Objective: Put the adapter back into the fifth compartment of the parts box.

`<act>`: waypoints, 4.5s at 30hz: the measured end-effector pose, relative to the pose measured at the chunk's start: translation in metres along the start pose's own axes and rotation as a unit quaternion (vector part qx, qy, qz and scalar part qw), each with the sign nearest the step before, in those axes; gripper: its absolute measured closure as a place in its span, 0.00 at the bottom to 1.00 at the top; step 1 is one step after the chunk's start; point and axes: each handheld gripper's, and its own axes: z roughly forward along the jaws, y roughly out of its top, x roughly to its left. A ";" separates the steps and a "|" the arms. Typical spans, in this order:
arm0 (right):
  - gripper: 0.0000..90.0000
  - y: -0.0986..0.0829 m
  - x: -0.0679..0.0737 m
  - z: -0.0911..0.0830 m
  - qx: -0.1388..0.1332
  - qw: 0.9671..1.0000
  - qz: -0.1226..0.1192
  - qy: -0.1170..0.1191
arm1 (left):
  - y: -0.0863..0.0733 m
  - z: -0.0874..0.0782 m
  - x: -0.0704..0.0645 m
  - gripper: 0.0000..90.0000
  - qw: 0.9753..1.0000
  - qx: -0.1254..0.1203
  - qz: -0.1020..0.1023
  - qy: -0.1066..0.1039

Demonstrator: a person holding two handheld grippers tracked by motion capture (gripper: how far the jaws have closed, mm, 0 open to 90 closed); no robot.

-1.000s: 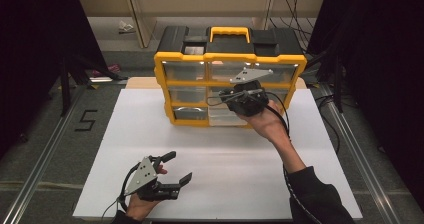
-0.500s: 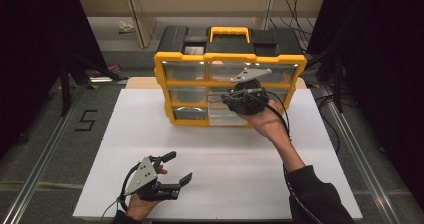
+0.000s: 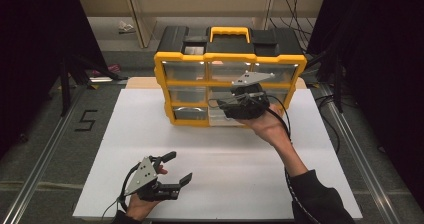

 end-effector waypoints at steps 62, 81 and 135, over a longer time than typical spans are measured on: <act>0.34 -0.070 0.055 -0.036 -0.107 0.993 -0.008 0.054 | -0.001 0.000 -0.001 0.20 1.000 0.003 -0.001 0.000; 0.34 -0.089 0.060 -0.029 -0.107 0.992 0.004 0.067 | 0.000 0.000 -0.001 0.20 1.000 -0.001 0.000 -0.001; 0.22 -0.149 0.047 -0.045 -0.144 0.986 0.052 0.066 | 0.000 0.001 -0.002 0.19 1.000 0.006 0.000 -0.010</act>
